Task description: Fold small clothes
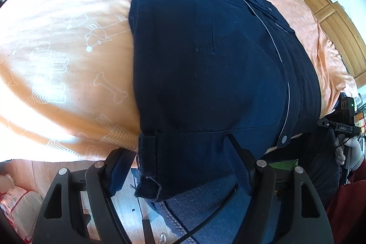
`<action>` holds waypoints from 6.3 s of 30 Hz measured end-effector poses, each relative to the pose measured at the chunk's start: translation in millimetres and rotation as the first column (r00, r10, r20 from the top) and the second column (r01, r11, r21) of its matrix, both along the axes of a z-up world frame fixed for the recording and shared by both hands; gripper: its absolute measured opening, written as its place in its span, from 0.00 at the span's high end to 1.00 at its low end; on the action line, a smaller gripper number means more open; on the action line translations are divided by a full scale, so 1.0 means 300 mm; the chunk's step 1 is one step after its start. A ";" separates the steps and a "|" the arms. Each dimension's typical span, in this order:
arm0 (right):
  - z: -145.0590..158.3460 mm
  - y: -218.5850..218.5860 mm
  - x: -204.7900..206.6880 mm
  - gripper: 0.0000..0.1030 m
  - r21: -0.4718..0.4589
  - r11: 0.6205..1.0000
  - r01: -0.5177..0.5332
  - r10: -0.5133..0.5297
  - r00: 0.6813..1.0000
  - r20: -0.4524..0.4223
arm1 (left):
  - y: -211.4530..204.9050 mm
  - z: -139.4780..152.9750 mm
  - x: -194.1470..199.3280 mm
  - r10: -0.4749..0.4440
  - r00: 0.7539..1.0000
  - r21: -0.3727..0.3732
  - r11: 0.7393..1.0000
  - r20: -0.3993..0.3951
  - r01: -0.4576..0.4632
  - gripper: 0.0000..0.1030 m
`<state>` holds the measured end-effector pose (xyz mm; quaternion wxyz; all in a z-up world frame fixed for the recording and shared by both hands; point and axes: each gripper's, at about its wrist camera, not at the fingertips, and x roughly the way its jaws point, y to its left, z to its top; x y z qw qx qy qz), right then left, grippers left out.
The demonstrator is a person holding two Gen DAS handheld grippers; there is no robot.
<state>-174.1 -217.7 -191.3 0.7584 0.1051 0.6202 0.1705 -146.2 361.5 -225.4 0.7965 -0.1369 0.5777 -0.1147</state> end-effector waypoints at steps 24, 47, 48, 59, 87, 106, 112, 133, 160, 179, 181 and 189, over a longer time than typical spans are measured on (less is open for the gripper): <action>0.368 -0.118 0.064 0.86 0.497 0.867 0.032 -0.102 0.988 0.114 | 0.233 0.173 -0.056 0.219 0.967 -0.514 0.849 0.132 -0.123 0.90; 0.277 -0.040 1.323 0.89 0.434 0.895 0.106 -0.179 0.975 0.132 | 0.204 0.298 1.243 0.253 0.939 -0.500 0.859 0.232 -0.108 0.81; 0.231 -0.049 1.365 0.87 0.389 0.914 0.114 -0.174 0.977 0.121 | 0.202 0.193 1.338 0.248 0.954 -0.483 0.864 0.169 -0.140 0.75; 0.082 0.015 1.457 0.59 0.319 0.940 0.118 -0.179 0.969 0.168 | 0.248 0.115 1.444 0.332 0.916 -0.427 0.879 0.224 -0.213 0.15; 0.093 0.177 1.170 0.45 0.126 0.992 0.030 -0.062 0.962 0.266 | 0.012 0.068 0.680 0.379 0.911 -0.436 0.856 0.161 -0.279 0.12; 0.114 0.380 0.983 0.43 0.205 0.979 -0.020 -0.034 0.967 0.254 | 0.110 -0.079 0.805 0.697 0.708 -0.551 0.636 0.111 -0.540 0.02; 0.094 0.417 0.951 0.43 0.204 0.978 -0.033 -0.017 0.971 0.239 | 0.111 -0.080 0.784 0.715 0.686 -0.505 0.646 0.136 -0.573 0.28; 0.424 1.084 1.303 0.29 0.205 0.898 -0.390 0.322 0.899 0.298 | -0.082 0.128 0.815 0.483 0.764 -0.275 0.875 0.427 -0.399 0.99; 0.294 0.472 1.310 0.93 0.375 0.926 -0.036 -0.046 0.977 0.208 | -0.827 0.354 0.900 -0.276 0.755 0.042 0.948 0.594 0.314 0.96; -0.129 0.016 1.286 0.89 0.584 0.777 0.234 -0.262 0.964 -0.038 | -1.402 0.024 1.049 -0.619 0.718 0.103 0.776 0.318 0.622 0.78; -0.108 -0.004 1.282 0.80 0.606 0.757 0.243 -0.273 0.961 -0.044 | -1.381 0.027 1.039 -0.610 0.724 0.088 0.781 0.322 0.619 0.78; 0.036 -0.032 1.105 0.44 0.546 0.815 0.193 -0.196 0.979 -0.053 | -1.025 0.192 0.793 -0.452 0.781 0.113 0.885 0.431 0.451 0.68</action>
